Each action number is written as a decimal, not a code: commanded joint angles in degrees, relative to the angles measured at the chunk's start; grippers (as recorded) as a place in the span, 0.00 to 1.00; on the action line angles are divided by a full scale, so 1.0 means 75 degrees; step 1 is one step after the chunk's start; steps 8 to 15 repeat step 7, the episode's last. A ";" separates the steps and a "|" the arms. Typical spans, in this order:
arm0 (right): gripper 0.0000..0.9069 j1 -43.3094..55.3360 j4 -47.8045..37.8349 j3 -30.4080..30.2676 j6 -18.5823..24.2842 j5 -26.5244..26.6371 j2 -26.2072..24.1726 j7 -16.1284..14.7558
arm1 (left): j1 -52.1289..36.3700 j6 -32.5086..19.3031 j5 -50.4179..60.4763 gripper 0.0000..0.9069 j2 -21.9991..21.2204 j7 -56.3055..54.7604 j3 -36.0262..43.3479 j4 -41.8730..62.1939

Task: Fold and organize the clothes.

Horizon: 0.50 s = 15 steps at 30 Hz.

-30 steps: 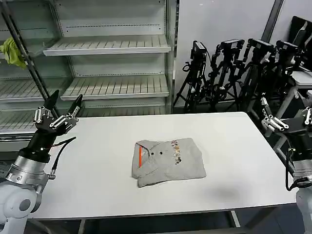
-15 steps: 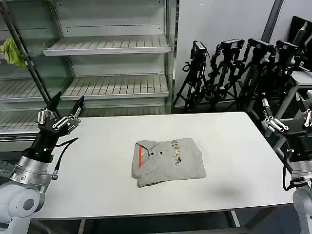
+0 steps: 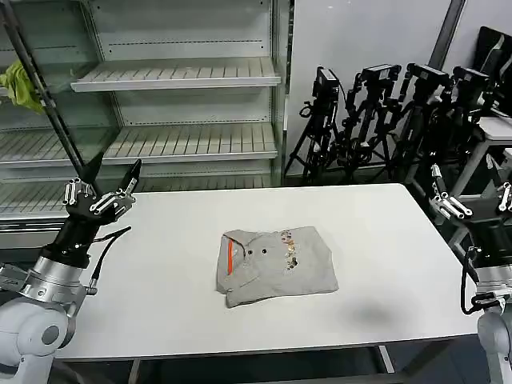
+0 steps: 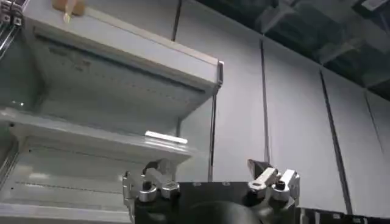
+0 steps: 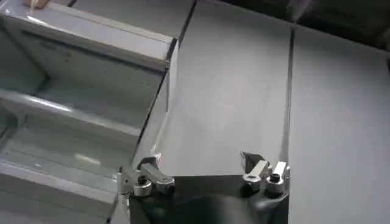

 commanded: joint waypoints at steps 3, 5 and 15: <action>1.00 -0.0012 0.0033 0.0011 -0.0002 -0.0094 0.0037 0.0051 | 0.0002 -0.0008 0.0040 1.00 0.0003 0.0011 -0.0013 -0.0013; 1.00 -0.0012 0.0034 0.0014 -0.0003 -0.0095 0.0038 0.0052 | 0.0002 -0.0007 0.0033 1.00 0.0000 0.0009 -0.0012 -0.0022; 1.00 -0.0009 0.0034 0.0016 -0.0004 -0.0095 0.0038 0.0052 | 0.0003 -0.0008 0.0033 1.00 0.0001 0.0014 -0.0011 -0.0038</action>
